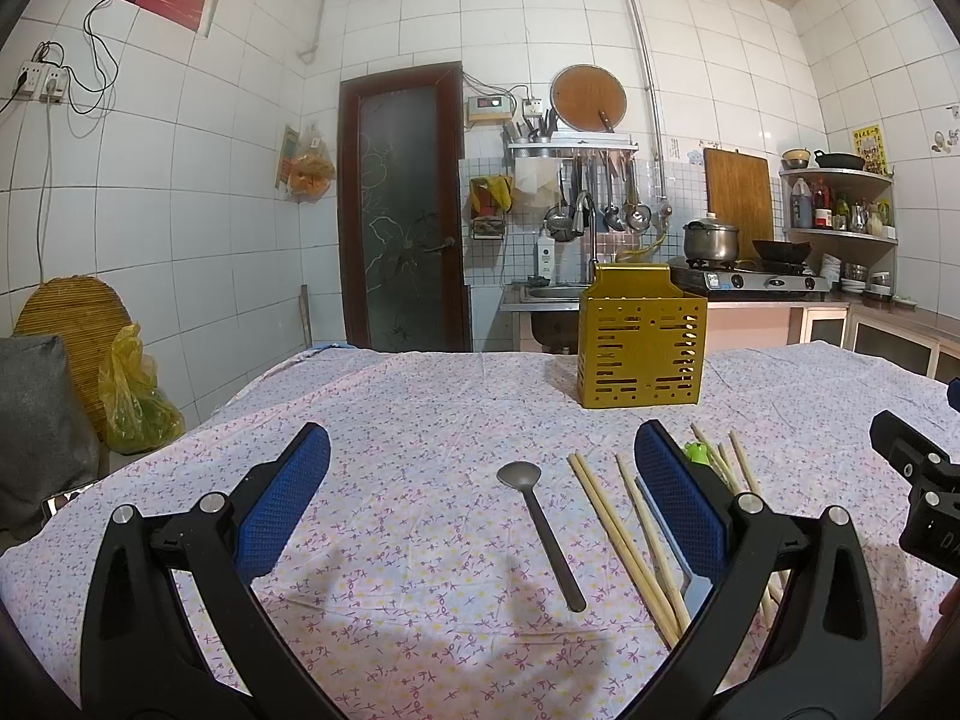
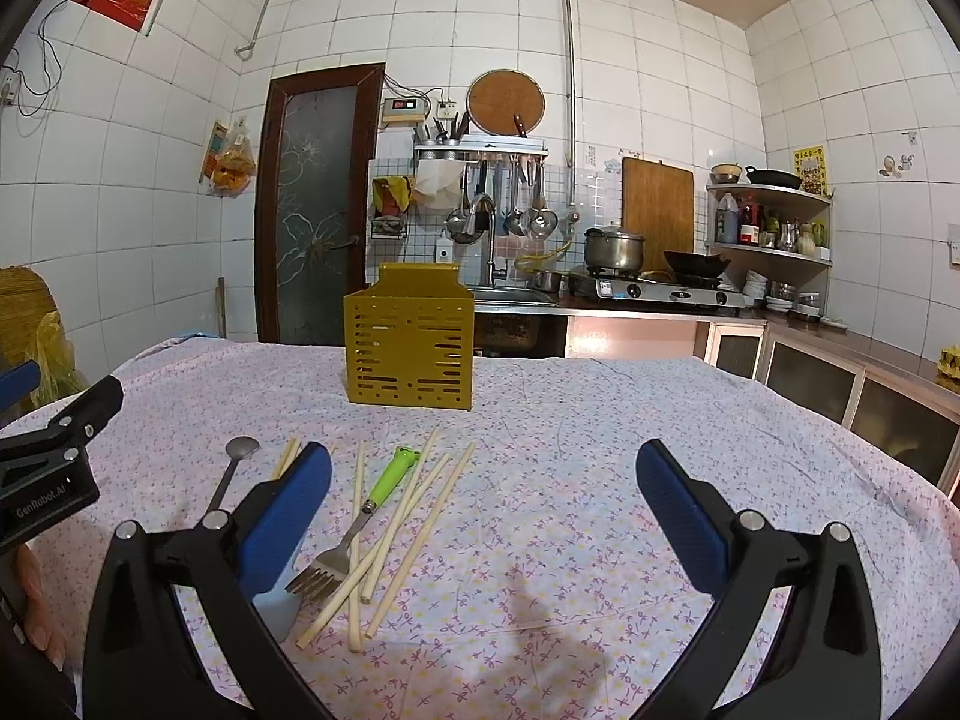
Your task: Organize utensils
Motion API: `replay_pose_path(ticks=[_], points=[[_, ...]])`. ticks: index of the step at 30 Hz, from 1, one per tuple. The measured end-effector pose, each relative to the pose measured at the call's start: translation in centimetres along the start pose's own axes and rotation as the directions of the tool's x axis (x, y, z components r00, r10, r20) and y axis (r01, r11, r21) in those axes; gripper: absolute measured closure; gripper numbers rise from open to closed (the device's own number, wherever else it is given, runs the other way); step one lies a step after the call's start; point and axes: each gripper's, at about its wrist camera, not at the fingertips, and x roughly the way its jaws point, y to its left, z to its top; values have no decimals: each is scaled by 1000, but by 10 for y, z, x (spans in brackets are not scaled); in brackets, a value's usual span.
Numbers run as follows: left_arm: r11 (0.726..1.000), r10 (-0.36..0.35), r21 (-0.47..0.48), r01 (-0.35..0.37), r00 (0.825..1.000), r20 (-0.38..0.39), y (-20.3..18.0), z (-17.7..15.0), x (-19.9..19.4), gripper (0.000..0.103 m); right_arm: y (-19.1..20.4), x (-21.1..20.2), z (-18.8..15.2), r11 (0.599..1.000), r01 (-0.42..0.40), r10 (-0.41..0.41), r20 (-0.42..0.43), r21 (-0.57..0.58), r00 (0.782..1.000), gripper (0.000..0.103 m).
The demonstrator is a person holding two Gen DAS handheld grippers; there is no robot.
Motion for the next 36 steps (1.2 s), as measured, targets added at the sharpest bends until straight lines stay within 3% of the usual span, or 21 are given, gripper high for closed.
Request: replay_pose_path(ticks=[36], points=[[1000, -1, 7, 1, 1000, -8, 2, -4, 2, 5, -2, 0, -2, 1000, 6, -6, -2, 15, 1000, 4]])
